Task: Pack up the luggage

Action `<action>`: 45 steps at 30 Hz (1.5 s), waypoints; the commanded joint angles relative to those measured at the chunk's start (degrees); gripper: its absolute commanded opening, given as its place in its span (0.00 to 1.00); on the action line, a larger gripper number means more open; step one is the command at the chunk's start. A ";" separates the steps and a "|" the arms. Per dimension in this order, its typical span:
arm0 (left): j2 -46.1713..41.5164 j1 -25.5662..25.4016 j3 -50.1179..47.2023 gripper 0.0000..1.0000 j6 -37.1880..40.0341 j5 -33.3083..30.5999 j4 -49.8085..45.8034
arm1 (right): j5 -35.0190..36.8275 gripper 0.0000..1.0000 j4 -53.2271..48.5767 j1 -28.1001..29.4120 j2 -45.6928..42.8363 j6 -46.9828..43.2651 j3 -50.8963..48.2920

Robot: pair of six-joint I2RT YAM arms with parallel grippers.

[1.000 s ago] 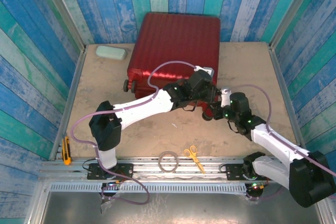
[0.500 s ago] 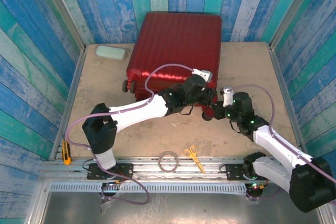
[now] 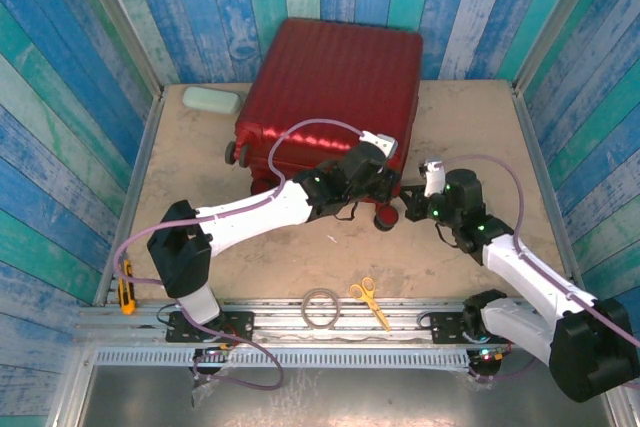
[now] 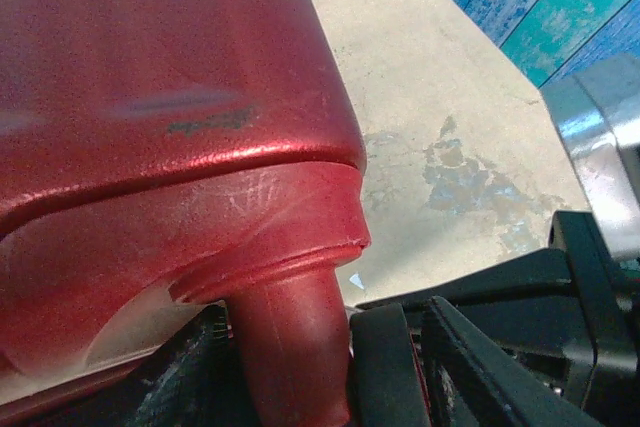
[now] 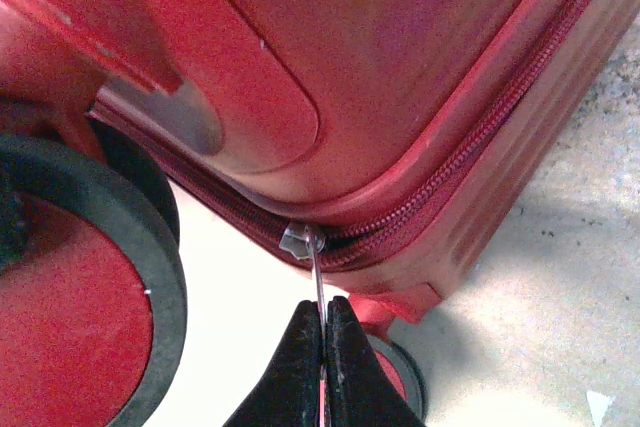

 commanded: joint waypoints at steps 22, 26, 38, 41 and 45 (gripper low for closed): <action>-2.19 9.47 4.05 0.00 -4.20 -8.79 -15.88 | 18.89 0.01 2.03 0.93 -9.55 -1.85 -9.32; -2.56 9.42 3.85 0.00 2.23 -1.15 -14.70 | 26.03 0.01 2.11 0.85 -11.33 0.47 -9.89; -9.80 9.44 -3.82 0.00 11.50 -2.32 -21.01 | 30.55 0.01 5.75 -5.75 3.75 -2.23 3.10; -12.12 9.44 -5.89 0.00 14.63 -1.70 -22.84 | 28.48 0.01 9.04 -9.61 6.76 -2.66 4.87; -14.60 9.47 -8.72 0.00 20.19 0.44 -25.92 | 25.92 0.01 11.71 -14.41 13.02 -5.13 9.13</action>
